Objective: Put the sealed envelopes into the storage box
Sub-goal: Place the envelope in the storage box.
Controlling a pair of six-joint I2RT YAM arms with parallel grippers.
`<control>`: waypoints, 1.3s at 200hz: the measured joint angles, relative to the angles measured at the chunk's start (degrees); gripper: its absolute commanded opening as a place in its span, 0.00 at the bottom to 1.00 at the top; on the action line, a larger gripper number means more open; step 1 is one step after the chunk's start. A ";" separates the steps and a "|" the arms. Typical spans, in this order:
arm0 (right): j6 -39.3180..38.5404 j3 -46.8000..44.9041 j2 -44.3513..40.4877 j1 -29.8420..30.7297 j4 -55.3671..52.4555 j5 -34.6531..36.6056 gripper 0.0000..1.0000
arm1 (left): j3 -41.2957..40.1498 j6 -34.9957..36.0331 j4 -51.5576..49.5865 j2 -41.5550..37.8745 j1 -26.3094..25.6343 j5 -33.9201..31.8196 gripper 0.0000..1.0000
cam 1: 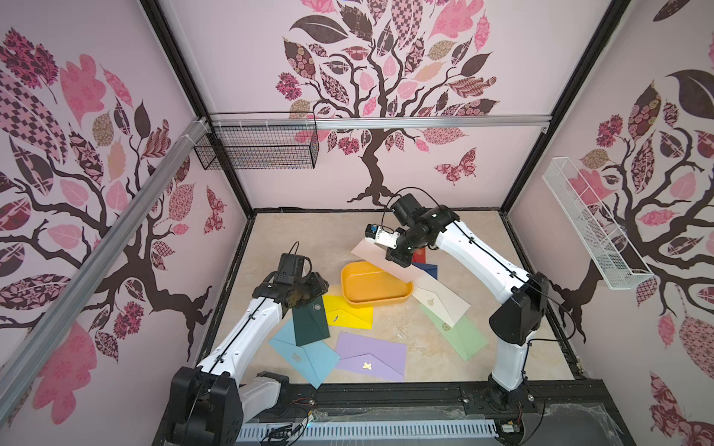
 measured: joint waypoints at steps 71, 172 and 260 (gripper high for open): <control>-18.01 0.02 3.48 1.92 -1.20 3.08 0.00 | -3.17 0.07 3.37 0.57 3.32 3.28 0.53; -25.70 0.24 9.31 4.46 2.01 8.00 0.00 | -4.90 -1.11 9.79 6.75 3.32 10.08 0.48; -26.60 0.24 13.77 5.57 4.33 12.96 0.00 | -5.01 -1.22 12.37 9.57 3.32 12.44 0.48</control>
